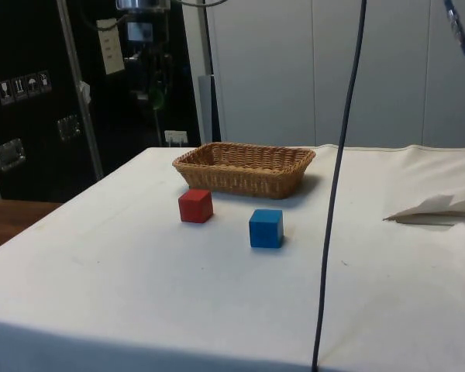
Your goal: Place all non-red objects into the basket.
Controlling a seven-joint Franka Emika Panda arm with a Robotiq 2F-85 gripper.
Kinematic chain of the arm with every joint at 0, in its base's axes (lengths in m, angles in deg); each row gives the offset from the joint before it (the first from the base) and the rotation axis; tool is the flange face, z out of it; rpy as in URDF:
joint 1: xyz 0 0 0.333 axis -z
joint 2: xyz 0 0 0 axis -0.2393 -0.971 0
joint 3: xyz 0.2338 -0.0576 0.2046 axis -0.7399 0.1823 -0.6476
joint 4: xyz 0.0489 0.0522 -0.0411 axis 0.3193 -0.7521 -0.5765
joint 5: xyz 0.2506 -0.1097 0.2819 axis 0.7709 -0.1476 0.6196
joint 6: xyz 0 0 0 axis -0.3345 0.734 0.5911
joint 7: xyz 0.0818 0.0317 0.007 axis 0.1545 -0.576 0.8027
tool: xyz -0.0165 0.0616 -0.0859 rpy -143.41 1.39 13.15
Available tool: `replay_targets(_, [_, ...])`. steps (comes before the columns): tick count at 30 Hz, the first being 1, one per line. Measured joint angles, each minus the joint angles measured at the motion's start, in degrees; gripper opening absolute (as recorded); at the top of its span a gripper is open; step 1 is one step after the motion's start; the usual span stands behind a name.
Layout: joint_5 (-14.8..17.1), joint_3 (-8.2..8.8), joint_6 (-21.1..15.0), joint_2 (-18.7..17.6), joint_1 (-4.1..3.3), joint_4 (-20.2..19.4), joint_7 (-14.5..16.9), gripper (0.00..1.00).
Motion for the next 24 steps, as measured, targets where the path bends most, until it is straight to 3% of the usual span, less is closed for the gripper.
replay_targets(24, [0.06, 6.42, -0.11, 0.0, 0.34, -2.01, 5.79, 0.0])
